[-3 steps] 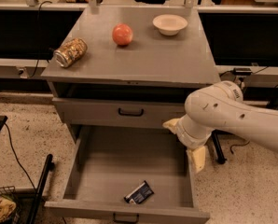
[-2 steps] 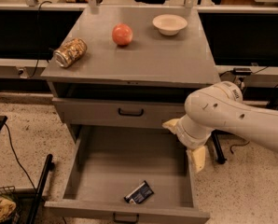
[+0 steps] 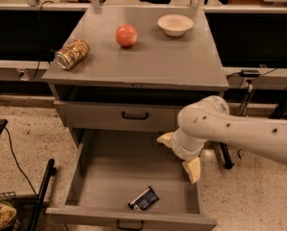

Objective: Pick rxbar blueberry from middle drawer and place on counter

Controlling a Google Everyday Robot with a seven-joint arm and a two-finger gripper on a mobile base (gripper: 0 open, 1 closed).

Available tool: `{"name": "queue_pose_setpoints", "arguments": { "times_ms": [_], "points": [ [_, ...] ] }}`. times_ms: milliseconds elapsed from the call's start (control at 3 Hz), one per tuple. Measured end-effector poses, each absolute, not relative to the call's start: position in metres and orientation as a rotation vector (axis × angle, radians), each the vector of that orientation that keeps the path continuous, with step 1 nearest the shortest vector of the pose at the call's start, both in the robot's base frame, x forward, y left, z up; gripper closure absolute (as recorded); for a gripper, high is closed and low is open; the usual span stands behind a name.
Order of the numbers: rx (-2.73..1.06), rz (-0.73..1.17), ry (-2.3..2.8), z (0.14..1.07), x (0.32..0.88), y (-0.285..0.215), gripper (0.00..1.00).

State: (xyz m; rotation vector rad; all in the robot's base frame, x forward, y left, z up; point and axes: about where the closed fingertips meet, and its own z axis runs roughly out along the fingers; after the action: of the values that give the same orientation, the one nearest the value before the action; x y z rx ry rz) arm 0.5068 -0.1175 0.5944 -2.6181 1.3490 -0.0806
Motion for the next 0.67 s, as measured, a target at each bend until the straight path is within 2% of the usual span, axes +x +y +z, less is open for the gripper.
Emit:
{"name": "queue_pose_setpoints", "arguments": {
  "times_ms": [667],
  "points": [
    [-2.687, 0.087, 1.145, 0.47, 0.492, -0.079, 0.0]
  ]
}}
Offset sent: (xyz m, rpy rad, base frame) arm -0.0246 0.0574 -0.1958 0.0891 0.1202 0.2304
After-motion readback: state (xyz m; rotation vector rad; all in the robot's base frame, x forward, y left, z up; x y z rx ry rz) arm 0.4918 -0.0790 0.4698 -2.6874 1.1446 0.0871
